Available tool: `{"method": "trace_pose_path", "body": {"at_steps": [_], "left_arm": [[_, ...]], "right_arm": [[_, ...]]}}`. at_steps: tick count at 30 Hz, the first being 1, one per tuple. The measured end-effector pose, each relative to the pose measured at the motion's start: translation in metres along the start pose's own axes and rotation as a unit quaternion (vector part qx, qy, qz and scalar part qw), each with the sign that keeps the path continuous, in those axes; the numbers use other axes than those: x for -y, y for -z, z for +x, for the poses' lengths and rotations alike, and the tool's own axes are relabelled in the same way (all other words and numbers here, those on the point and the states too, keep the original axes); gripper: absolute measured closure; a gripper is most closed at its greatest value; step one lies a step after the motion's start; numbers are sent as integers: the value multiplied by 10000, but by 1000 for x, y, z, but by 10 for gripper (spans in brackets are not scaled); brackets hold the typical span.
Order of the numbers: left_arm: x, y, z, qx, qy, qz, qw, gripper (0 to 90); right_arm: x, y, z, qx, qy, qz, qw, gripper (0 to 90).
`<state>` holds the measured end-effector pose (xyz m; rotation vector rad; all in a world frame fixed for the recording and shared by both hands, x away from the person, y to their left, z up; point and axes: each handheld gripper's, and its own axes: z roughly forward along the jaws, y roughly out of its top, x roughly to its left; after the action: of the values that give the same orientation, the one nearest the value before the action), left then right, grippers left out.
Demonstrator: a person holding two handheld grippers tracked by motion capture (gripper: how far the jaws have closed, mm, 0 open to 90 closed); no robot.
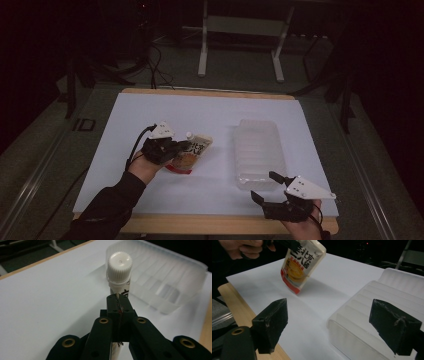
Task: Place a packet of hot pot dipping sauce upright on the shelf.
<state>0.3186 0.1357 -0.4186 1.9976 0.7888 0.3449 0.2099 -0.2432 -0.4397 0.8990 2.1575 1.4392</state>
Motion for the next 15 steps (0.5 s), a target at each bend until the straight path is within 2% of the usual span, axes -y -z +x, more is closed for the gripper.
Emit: {"method": "trace_pose_path", "body": {"at_steps": [4, 5, 8, 12, 13, 15], "left_arm": [[-1, 4, -2, 58, 34, -79, 9999, 898], [-5, 11, -7, 92, -7, -216, 9997, 898], [-8, 19, -11, 168, 6, -418, 9990, 898], [-13, 29, -16, 348, -30, -612, 9975, 898], [-14, 31, -18, 342, -40, -670, 9972, 898], [-15, 34, -20, 390, -82, -720, 9966, 898]], "right_arm": [[-2, 1, -1, -29, 5, -38, 10000, 175], [-4, 2, -2, -27, 14, -61, 10000, 175], [-8, 5, -4, -19, 58, -139, 9999, 175], [-16, 9, -7, -38, 103, -199, 9997, 175], [-18, 10, -9, -102, 92, -185, 9997, 175], [-23, 10, -10, -84, 139, -180, 9997, 175]]}}
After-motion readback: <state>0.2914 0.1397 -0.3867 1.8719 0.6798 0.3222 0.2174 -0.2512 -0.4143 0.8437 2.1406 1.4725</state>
